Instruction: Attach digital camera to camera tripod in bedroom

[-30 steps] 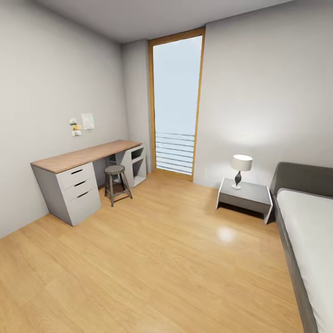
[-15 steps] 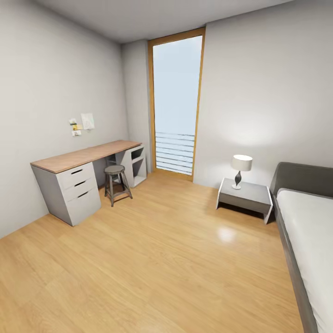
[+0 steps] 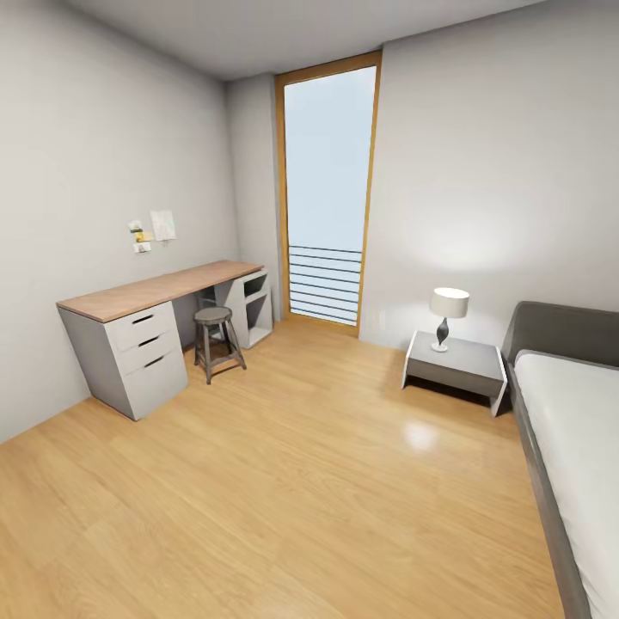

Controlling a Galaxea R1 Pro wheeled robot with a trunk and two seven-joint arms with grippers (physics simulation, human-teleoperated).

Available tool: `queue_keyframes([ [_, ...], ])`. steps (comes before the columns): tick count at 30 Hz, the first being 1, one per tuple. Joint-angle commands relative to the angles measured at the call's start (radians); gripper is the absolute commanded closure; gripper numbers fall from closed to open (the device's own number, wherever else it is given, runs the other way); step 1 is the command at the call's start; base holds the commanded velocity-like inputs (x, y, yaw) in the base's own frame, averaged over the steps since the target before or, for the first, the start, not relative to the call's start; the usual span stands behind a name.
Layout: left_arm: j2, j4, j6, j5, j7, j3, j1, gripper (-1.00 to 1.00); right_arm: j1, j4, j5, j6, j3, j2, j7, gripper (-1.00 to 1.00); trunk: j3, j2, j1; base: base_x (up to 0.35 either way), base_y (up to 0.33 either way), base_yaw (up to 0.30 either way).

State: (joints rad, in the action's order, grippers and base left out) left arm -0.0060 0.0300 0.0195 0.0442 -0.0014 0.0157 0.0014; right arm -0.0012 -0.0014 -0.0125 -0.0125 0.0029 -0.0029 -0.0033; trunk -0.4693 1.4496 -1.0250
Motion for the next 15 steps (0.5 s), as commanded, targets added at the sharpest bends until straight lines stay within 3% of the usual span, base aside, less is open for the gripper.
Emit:
queue_keyframes([
  [1, 0.0, 0.001, 0.002, 0.005, 0.0, 0.001, 0.0, -1.0, 0.0, 0.0, -0.001, -0.001, 0.0, 0.0, 0.0, -1.0, -0.001, 0.0, 0.0, 0.0, 0.0, 0.0],
  [6, 0.001, 0.001, 0.001, 0.01, 0.0, 0.001, 0.0, -1.0, 0.0, 0.0, -0.003, 0.0, 0.002, 0.004, 0.001, -1.0, -0.001, 0.0, 0.0, 0.0, 0.0, 0.083],
  [15, 0.001, 0.001, 0.0, 0.011, 0.0, 0.001, 0.0, -1.0, 0.0, 0.0, -0.003, -0.001, 0.002, -0.002, -0.001, -1.0, -0.001, 0.0, 0.0, 0.0, 0.0, 0.242],
])
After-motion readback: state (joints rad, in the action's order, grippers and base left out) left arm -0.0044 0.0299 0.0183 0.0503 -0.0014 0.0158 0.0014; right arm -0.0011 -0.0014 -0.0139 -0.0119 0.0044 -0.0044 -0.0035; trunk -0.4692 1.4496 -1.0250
